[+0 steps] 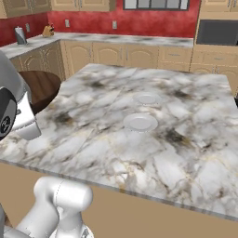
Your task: Move the bowls from the cabinet to the plates on the dining table.
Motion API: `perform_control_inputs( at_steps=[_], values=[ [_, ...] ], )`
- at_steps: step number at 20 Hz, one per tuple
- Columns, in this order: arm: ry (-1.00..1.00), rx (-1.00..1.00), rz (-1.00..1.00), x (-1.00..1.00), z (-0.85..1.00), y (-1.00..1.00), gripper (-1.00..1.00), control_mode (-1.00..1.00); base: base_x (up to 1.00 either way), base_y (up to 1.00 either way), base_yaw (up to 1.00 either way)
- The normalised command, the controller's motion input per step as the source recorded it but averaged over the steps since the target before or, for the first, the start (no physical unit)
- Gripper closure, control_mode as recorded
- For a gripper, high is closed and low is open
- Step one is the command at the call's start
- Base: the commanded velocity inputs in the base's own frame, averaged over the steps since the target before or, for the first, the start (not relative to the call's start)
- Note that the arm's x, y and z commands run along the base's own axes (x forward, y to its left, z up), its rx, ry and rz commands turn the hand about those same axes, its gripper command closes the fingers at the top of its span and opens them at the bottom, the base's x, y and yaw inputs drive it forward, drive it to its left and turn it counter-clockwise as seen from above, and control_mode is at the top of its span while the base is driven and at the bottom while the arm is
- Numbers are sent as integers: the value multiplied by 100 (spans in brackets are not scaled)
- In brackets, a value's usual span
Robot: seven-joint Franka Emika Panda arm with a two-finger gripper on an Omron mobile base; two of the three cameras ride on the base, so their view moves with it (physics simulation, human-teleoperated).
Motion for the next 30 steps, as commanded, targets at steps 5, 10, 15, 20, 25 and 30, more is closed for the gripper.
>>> perform_control_inputs(
  at_steps=[5, 10, 15, 20, 25, 30],
  values=[
    [0, 0, 0, 0, 0, 0, 100, 100, 0, 0, 0],
    [0, 0, 0, 0, 0, 0, 100, 100, 0, 0, 0],
    [0, 0, 0, 0, 0, 0, 100, 100, 0, 0, 0],
    [0, 0, 0, 0, 0, 0, 100, 100, 0, 0, 0],
    [0, 0, 0, 0, 0, 0, 100, 100, 0, 0, 0],
    [0, 0, -3, 12, -6, -22, 100, -100, 0, 0, 0]
  ],
)
